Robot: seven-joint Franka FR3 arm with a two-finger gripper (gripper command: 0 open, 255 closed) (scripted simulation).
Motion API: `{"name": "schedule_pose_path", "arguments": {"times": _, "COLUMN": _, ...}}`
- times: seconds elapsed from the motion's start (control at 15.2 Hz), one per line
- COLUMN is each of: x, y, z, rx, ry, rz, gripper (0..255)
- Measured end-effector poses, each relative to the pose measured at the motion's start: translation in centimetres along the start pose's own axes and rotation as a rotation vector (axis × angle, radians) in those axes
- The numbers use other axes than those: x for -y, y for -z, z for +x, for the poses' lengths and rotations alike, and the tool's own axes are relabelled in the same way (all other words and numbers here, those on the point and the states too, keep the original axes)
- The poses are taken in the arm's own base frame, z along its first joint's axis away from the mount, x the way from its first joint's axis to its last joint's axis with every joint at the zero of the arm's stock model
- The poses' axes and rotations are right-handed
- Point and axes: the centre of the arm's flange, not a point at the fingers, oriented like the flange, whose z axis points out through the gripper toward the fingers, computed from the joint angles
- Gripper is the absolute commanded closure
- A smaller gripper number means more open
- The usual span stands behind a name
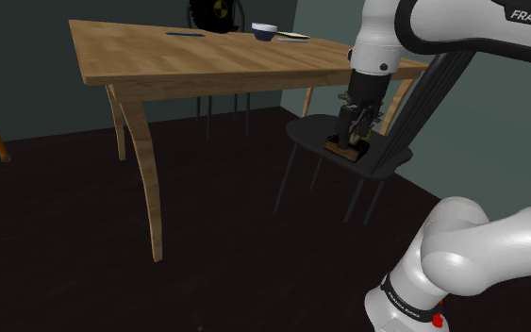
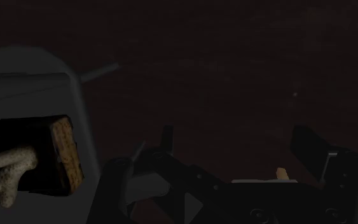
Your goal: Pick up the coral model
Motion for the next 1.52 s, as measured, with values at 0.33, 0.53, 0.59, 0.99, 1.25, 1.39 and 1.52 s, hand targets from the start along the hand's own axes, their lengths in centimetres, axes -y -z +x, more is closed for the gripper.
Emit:
{"name": "schedule_pose_path", "arguments": {"times": 0.33, "x": -3.5, "y": 0.4, "z": 2.1, "rx": -0.003, "ry": 0.007, "rz": 0.001, "gripper": 0}}
{"name": "schedule_pose_path", "arguments": {"times": 0.53, "x": -6.8, "y": 0.7, "z": 3.8, "rx": -0.007, "ry": 0.015, "rz": 0.002, "gripper": 0}}
{"name": "schedule_pose_path", "arguments": {"times": 0.59, "x": -7.6, "y": 0.8, "z": 4.5, "rx": -0.008, "ry": 0.018, "rz": 0.002, "gripper": 0}}
{"name": "schedule_pose_path", "arguments": {"times": 0.99, "x": -14.8, "y": 1.2, "z": 8.4, "rx": -0.015, "ry": 0.033, "rz": 0.004, "gripper": 0}}
{"name": "schedule_pose_path", "arguments": {"times": 1.25, "x": -19.3, "y": 1.6, "z": 11.0, "rx": -0.02, "ry": 0.043, "rz": 0.005, "gripper": 0}}
{"name": "schedule_pose_path", "arguments": {"times": 1.39, "x": -21.6, "y": 1.5, "z": 12.0, "rx": -0.022, "ry": 0.048, "rz": 0.005, "gripper": 0}}
{"name": "schedule_pose_path", "arguments": {"times": 1.52, "x": -23.9, "y": 1.9, "z": 13.2, "rx": -0.024, "ry": 0.053, "rz": 0.006, "gripper": 0}}
